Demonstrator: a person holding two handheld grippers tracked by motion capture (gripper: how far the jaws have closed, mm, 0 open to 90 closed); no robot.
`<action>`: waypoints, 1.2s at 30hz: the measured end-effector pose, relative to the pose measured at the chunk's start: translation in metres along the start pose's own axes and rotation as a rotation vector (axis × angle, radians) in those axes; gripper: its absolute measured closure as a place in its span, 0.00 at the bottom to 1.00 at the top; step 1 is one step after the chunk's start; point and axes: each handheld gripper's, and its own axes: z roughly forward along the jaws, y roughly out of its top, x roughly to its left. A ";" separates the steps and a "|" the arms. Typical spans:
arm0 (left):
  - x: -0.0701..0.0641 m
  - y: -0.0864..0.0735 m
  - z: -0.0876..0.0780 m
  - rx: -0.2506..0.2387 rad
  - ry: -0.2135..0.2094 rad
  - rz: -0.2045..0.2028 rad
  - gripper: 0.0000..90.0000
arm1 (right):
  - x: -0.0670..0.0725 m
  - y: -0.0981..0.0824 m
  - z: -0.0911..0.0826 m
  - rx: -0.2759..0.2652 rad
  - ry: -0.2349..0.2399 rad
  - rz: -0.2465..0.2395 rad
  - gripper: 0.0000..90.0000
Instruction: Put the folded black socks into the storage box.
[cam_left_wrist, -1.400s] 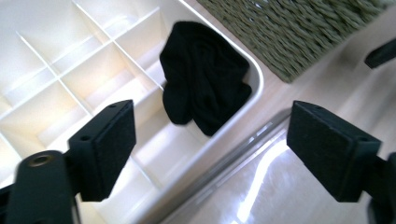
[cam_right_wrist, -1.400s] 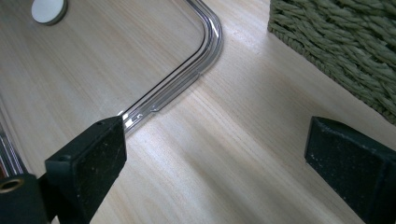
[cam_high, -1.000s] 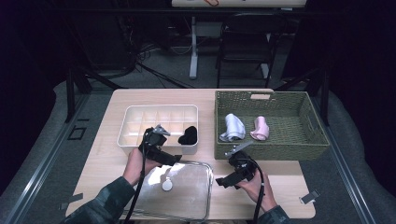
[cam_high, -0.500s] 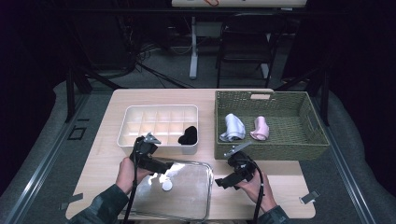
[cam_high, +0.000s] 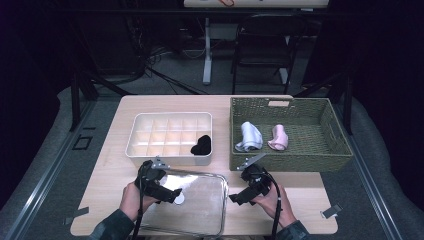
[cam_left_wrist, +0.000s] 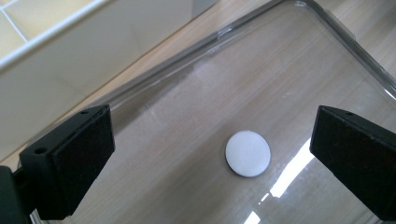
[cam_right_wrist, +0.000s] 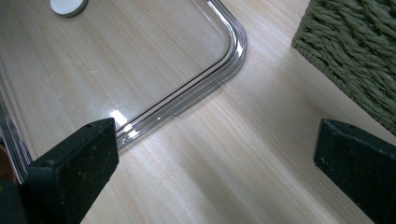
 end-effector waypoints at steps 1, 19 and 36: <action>-0.001 -0.002 0.000 0.000 -0.003 0.001 0.00 | 0.001 0.000 0.000 -0.003 -0.004 0.001 0.00; -0.006 -0.017 0.002 -0.042 -0.080 0.010 0.00 | 0.009 0.009 0.002 0.013 0.017 -0.073 0.01; 0.000 -0.018 0.005 -0.054 -0.092 0.084 0.00 | 0.020 0.029 0.006 0.043 0.048 -0.147 0.00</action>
